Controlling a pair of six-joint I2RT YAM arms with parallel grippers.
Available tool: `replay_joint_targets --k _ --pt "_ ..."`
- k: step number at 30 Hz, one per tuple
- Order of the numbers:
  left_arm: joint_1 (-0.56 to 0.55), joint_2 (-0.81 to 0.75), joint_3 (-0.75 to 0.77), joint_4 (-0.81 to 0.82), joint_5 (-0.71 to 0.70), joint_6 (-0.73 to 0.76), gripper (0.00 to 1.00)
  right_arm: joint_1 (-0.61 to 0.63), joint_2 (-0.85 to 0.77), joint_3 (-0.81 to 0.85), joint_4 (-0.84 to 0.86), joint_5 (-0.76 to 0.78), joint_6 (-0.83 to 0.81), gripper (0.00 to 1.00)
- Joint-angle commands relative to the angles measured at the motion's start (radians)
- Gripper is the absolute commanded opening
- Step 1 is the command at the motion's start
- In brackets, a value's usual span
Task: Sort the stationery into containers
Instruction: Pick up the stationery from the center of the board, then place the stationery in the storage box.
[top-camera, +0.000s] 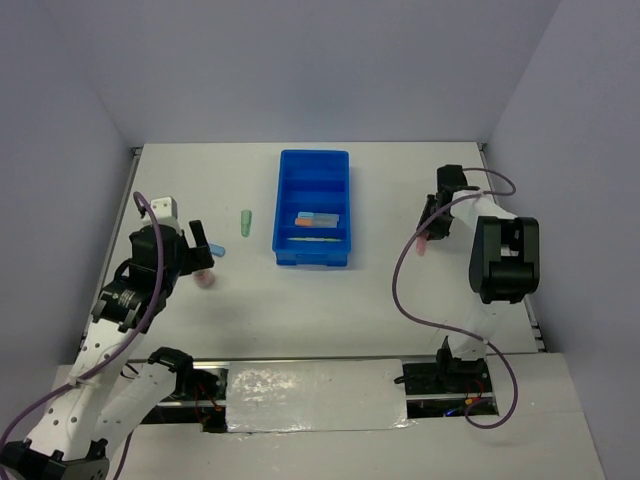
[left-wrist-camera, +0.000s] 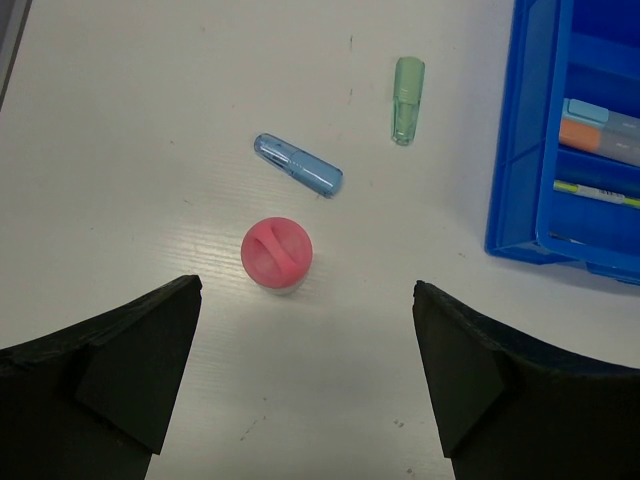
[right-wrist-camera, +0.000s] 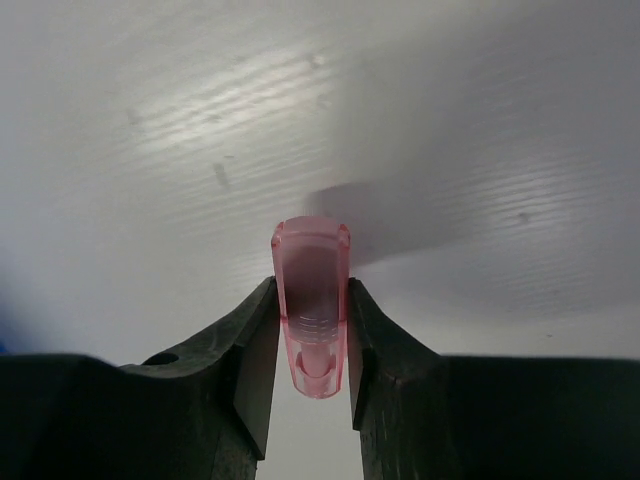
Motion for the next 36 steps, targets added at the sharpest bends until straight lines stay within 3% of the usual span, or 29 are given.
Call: replay_joint_targets --k 1,4,5,7,13,19,22,36 --pt "0.000 0.000 0.003 0.039 0.019 0.024 0.99 0.024 -0.147 -0.009 0.139 -0.116 0.095 0.12" --pt "0.000 -0.001 0.003 0.036 0.003 0.022 0.99 0.085 -0.247 -0.070 0.341 -0.167 0.274 0.13" --pt "0.000 0.002 0.003 0.036 0.000 0.022 0.99 0.155 -0.273 -0.084 0.393 -0.159 0.375 0.13" --pt "0.000 0.008 0.005 0.034 -0.009 0.019 0.99 0.287 -0.272 -0.070 0.474 -0.051 0.455 0.14" --pt "0.003 -0.001 -0.003 0.042 -0.003 0.025 0.99 0.516 -0.156 0.122 0.546 0.270 0.696 0.15" --pt "0.001 -0.006 -0.007 0.048 0.028 0.033 0.99 0.570 0.109 0.462 0.406 0.295 0.676 0.17" --pt "0.003 -0.006 -0.009 0.054 0.038 0.037 0.99 0.572 0.183 0.532 0.363 0.295 0.678 0.18" --pt "0.015 -0.012 -0.009 0.057 0.058 0.045 0.99 0.613 0.292 0.585 0.359 0.353 0.647 0.28"
